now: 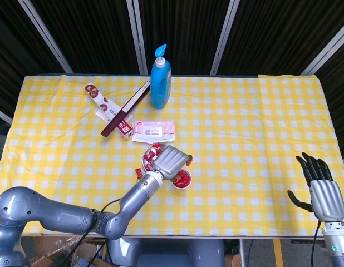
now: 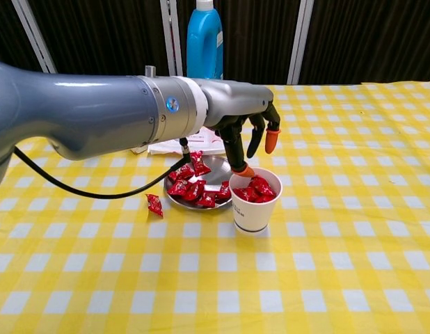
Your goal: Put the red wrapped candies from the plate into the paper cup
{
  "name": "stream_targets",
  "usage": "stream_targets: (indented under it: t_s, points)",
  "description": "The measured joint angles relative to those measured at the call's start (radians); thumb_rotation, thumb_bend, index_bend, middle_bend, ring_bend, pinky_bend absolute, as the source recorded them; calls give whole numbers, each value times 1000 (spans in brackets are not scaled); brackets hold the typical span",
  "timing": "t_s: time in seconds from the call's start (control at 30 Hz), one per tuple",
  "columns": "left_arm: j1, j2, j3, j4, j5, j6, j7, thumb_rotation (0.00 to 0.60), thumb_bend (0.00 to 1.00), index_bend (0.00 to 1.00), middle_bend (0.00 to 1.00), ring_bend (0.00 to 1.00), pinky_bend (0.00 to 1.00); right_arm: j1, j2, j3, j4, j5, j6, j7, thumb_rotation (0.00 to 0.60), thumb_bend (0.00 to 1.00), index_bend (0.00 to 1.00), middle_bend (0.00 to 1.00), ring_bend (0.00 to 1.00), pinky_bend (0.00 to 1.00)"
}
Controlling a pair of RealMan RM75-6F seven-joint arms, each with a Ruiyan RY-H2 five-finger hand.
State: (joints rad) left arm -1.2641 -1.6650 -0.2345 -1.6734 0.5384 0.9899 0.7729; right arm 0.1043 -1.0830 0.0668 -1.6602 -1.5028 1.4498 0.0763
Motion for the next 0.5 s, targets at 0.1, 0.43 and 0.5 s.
stream_targets:
  t_s: [0.1,0.43,0.5]
  points:
    - [18,15,0,-13,20,27,-19,600,276,361,513,872,930,0,0,0,1,0,0,1,600,356,0,0,0,0]
    - [91,144,66,-90,56,102,-9,600,276,360,833,929,931,1,-3,0,1,0,-1,-4,600,356,0,0,0,0]
    - [106,179,94,-104,65,97,-3,600,276,360,877,947,936,1,-4,0,2,0,-2,-7,600,356,0,0,0,0]
